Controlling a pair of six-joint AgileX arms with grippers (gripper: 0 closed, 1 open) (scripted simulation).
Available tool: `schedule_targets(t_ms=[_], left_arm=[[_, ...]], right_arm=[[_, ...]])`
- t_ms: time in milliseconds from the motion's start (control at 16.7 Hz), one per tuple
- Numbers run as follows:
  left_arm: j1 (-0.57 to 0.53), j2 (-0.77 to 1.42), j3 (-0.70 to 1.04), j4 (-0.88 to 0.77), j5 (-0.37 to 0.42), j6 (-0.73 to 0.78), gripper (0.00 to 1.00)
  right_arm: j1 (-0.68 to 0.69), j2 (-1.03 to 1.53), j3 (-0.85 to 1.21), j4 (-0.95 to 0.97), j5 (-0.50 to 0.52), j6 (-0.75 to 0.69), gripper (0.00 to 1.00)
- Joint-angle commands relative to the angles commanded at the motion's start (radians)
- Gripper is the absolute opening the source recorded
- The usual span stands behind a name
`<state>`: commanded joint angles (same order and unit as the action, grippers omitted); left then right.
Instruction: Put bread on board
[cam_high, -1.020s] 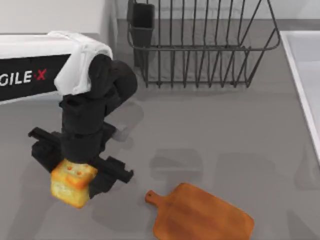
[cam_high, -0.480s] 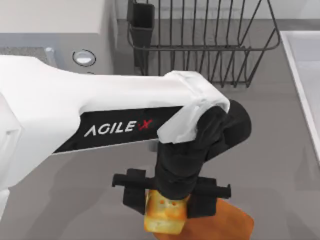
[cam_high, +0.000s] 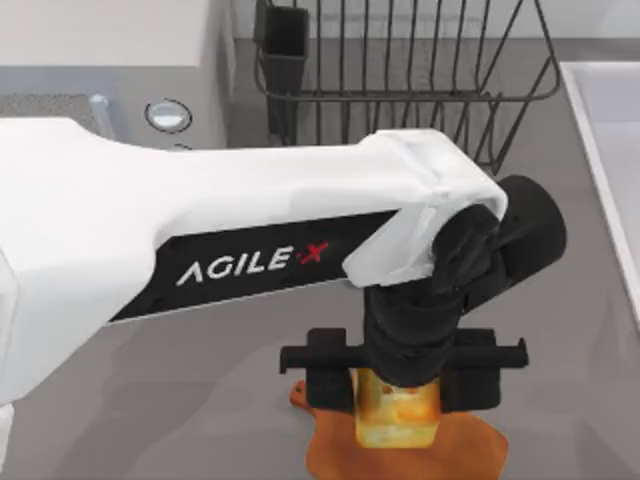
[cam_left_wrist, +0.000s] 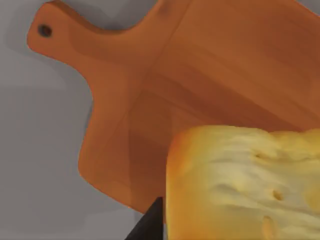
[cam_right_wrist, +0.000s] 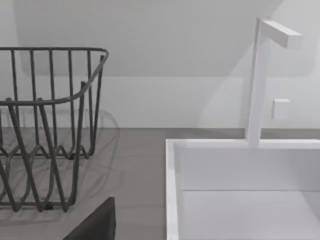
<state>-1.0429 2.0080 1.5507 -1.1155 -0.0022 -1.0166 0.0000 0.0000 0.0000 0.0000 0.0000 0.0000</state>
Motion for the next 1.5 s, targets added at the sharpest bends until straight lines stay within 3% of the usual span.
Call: schedule_targets(t_ms=[1020, 1500], left_arm=[[0.001, 0.049, -0.113, 0.162, 0.0, 0.002, 0.0], [0.001, 0.049, -0.113, 0.162, 0.0, 0.002, 0.6]], right_arm=[[0.0, 0.0, 0.0, 0.0, 0.0, 0.0, 1.0], [0.0, 0.0, 0.0, 0.0, 0.0, 0.0, 1.0]])
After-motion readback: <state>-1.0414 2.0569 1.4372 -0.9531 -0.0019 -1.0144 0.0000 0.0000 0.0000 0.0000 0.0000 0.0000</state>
